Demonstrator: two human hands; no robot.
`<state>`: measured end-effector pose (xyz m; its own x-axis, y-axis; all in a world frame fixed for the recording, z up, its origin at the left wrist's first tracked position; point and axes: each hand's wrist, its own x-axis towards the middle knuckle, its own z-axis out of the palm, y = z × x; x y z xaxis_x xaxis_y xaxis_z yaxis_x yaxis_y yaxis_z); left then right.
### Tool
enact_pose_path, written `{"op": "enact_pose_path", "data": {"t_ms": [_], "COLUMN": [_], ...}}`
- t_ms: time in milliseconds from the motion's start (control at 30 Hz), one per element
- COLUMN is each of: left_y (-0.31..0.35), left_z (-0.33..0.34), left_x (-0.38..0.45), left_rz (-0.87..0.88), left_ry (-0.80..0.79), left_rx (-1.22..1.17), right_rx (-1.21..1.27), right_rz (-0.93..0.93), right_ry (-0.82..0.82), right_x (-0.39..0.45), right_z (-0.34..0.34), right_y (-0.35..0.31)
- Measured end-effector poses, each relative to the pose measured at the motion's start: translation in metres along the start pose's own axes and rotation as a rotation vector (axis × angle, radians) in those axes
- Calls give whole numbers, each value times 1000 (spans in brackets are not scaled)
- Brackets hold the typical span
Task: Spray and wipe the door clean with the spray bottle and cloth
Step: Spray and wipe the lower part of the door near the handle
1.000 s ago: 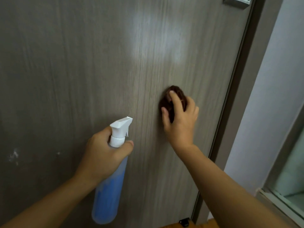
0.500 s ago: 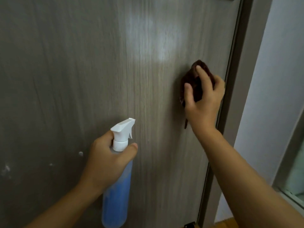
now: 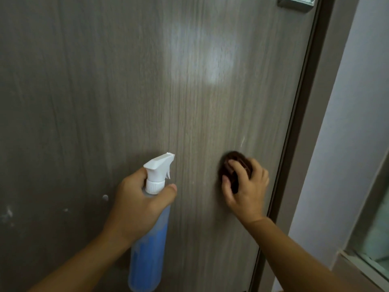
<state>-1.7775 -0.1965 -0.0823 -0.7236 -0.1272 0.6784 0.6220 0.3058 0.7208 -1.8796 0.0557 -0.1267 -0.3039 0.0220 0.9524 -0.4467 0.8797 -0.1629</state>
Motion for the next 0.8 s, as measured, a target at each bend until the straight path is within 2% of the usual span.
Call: {"op": "enact_pose_path", "data": {"t_ms": [67,200,267,400,533,667,800], "left_y": [0,1,1,3,1,5,15], "left_z": [0,-3,-5,-6,-6,4,28], "left_x": [-1,-1,0,1,1,1,-1], "left_rz": [-2,-9,0,17,37,40,12], "left_ry": [-1,-9,-16,-20,-24,-31,-25], "left_rx": [2,3,-12,-26,-29,-38,-47], "right_rx": [33,192,201,123,86,88,174], "right_rz": [1,150,202,204,150,88,73], "right_ry": [0,197,241,146,108,-38,-81], "right_x": [6,72,113,134,84,21,3], "right_z": [-6,-29,-42,-43,-27,-20,-28], "right_y": [1,-8,-9,-8,-7,8,12]}}
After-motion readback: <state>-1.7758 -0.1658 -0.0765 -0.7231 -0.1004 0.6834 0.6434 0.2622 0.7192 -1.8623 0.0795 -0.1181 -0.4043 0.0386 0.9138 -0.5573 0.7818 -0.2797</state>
